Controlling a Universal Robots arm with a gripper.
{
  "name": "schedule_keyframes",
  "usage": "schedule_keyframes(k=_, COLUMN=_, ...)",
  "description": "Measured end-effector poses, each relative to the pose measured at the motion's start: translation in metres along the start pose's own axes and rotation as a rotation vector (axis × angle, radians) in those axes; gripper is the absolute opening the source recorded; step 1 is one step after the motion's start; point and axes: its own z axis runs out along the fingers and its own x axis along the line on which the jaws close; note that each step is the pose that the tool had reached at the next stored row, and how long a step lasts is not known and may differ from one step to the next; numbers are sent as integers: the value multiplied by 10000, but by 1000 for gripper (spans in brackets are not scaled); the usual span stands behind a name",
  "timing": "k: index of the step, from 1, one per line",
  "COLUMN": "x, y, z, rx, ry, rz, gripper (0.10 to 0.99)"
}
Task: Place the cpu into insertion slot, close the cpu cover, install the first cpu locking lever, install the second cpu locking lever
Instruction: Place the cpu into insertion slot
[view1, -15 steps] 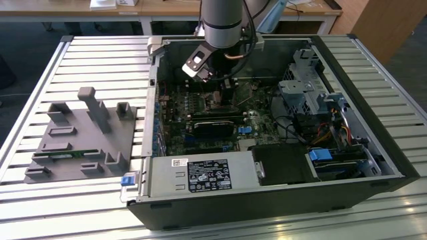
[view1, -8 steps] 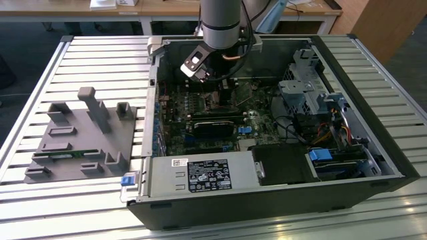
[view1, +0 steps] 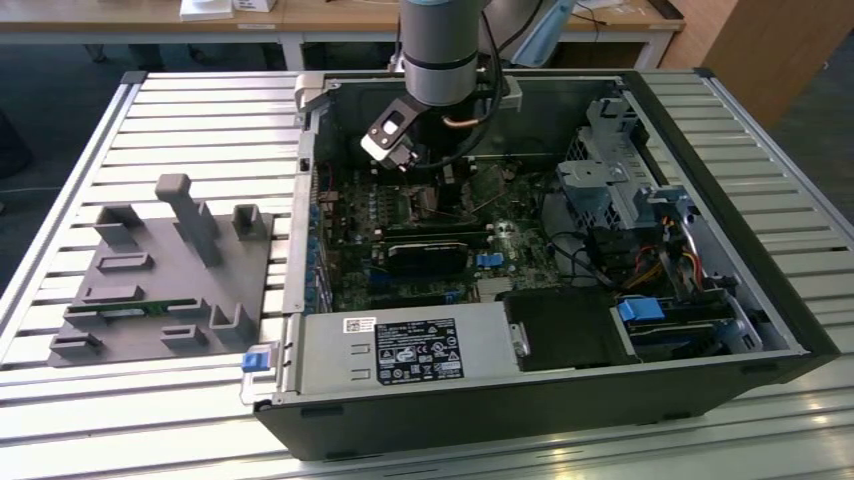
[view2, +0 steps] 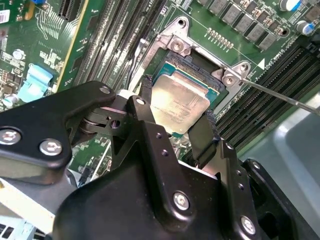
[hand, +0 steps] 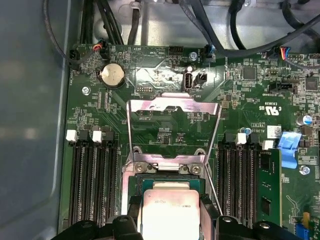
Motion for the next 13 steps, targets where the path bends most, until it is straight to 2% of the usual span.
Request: schedule_keyframes(k=13, x=1, y=-17, z=63, rx=0, ry=0, rz=9, gripper=541)
